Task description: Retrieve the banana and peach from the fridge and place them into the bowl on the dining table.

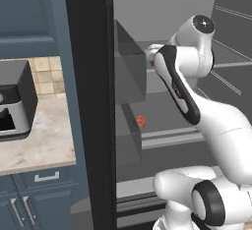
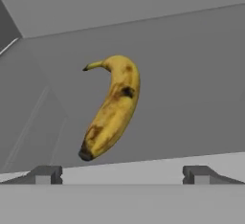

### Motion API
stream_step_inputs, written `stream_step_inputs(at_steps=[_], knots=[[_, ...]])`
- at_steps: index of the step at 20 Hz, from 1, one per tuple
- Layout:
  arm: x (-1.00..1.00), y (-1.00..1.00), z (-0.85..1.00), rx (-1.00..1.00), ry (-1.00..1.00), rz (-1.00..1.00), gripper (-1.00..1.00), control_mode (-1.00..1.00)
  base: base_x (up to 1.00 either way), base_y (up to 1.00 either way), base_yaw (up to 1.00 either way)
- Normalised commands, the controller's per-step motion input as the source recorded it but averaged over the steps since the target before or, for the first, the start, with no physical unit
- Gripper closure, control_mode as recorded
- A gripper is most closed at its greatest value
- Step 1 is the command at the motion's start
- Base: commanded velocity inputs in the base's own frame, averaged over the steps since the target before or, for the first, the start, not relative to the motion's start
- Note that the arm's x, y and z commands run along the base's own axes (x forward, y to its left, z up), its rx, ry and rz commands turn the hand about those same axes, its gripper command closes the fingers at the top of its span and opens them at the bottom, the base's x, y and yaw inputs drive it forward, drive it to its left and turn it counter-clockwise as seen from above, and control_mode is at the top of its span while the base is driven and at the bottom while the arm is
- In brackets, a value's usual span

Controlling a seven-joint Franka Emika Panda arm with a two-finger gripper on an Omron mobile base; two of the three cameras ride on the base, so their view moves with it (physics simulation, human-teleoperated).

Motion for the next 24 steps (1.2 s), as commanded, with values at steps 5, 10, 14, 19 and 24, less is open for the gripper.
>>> stream_step_inputs(at_steps=[5, 10, 14, 19, 24], knots=[[0.58, 0.12, -0.15, 0.0, 0.07, 0.0, -1.0, -1.0, 0.0, 0.0, 0.0], [0.46, 0.01, -0.35, -0.02, 0.07, 0.0, -1.0, -1.0, 0.0, 0.0, 0.0], [0.45, 0.0, -0.21, -0.02, 0.03, -0.01, -1.0, -1.0, 0.0, 0.0, 0.0], [0.35, 0.0, -0.11, -0.01, 0.01, -0.05, -1.0, -1.0, 0.0, 0.0, 0.0], [0.09, 0.0, -0.39, 0.0, 0.0, -0.08, -1.0, -1.0, 0.0, 0.0, 0.0]])
